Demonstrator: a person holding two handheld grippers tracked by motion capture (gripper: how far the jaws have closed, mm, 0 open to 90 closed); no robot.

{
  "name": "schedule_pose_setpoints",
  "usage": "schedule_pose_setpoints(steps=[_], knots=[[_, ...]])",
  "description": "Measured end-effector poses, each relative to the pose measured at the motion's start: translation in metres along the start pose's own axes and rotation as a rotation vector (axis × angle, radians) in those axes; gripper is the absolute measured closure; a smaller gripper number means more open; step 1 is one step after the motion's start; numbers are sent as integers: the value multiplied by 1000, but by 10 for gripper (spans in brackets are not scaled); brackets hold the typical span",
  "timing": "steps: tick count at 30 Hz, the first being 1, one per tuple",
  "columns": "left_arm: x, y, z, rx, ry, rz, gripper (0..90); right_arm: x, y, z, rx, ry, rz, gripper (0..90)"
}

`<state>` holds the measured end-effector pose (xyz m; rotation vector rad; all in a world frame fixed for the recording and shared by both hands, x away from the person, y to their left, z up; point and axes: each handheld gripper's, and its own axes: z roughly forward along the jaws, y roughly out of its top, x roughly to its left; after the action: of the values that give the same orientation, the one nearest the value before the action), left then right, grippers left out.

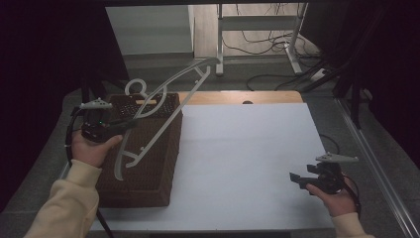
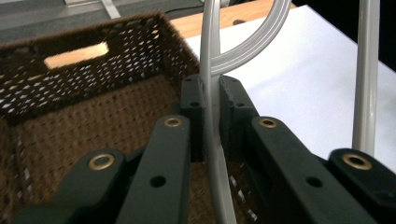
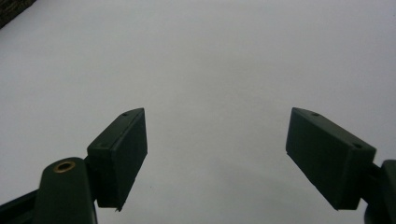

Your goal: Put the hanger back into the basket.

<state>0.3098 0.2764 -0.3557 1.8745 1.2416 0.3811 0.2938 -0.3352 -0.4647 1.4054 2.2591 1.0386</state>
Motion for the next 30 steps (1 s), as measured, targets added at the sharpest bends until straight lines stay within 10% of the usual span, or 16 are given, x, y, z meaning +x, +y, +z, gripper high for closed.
schedule_pose_setpoints(steps=[30], knots=[[73, -43, -7, 75, 156, -57, 816, 0, 0, 3, 16, 4, 11, 205]])
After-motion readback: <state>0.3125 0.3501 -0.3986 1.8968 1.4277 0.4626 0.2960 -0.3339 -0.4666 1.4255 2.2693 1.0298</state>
